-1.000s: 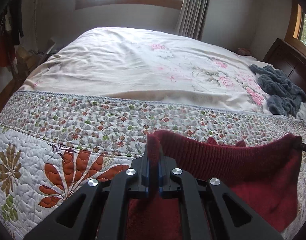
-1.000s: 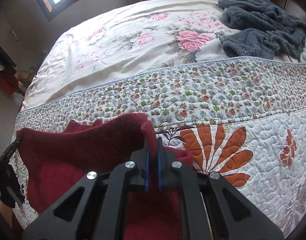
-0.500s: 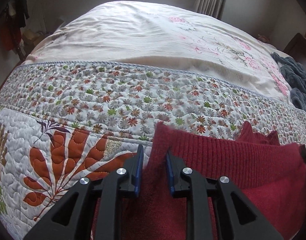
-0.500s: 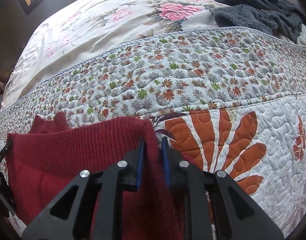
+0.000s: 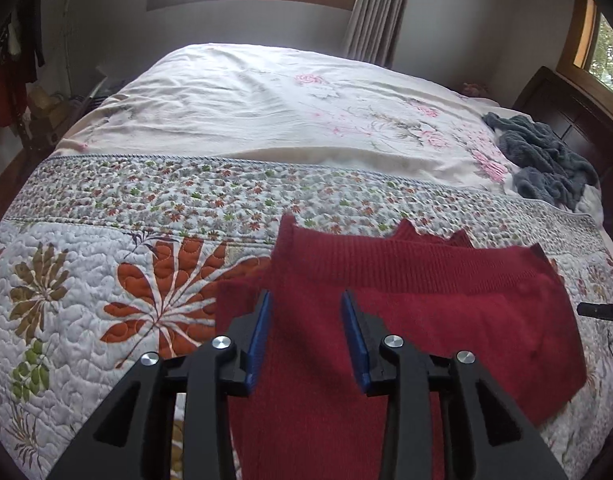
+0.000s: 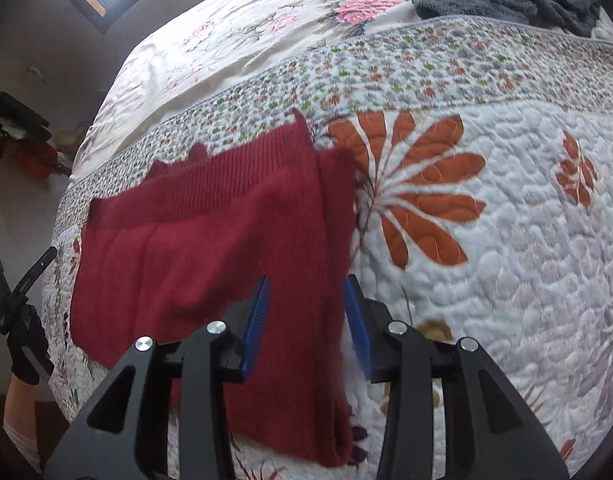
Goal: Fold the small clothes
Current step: 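Grasp the sweater side edge with the right tool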
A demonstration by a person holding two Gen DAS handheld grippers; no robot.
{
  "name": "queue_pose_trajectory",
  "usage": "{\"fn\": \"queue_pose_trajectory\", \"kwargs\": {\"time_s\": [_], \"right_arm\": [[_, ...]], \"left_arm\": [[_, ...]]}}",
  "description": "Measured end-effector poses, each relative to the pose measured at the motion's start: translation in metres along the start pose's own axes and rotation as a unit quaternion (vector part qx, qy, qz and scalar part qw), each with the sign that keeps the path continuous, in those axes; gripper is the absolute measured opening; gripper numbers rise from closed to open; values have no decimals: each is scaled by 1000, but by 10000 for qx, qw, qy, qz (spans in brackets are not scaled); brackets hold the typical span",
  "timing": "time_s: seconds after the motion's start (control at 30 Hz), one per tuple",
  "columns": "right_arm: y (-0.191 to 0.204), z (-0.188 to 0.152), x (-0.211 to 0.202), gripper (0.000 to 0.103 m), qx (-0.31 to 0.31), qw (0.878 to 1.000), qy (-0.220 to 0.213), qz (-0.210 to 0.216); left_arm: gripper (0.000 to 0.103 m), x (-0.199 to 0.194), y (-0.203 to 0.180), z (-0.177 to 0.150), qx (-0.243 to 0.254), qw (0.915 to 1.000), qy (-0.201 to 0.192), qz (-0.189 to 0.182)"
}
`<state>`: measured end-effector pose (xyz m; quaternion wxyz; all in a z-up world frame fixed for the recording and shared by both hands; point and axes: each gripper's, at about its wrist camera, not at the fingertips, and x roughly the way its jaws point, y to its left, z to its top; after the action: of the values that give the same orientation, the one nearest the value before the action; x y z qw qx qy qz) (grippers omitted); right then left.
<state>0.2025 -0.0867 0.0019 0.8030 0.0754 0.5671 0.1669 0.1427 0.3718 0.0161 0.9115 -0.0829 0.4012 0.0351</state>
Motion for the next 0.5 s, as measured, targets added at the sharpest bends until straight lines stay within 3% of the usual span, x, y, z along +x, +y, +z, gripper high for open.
{"fn": "queue_pose_trajectory", "kwargs": {"time_s": [0.13, 0.2, 0.27, 0.4, 0.5], "right_arm": [[-10, -46, 0, 40, 26, 9996, 266, 97], [-11, -61, 4, 36, 9, 9989, 366, 282], [-7, -69, 7, 8, -76, 9979, 466, 451], [0, -70, -9, 7, -62, 9978, 319, 581], [-3, -72, -19, 6, -112, 9985, 327, 434]], "left_arm": [[44, -18, -15, -37, 139, 9993, 146, -306], [44, -16, -23, -54, 213, 9987, 315, -328], [44, -10, -28, -69, 276, 9981, 442, -336], [44, 8, -28, -88, 173, 9961, 770, -396], [44, 16, -24, -95, 221, 9955, 863, -334]]}}
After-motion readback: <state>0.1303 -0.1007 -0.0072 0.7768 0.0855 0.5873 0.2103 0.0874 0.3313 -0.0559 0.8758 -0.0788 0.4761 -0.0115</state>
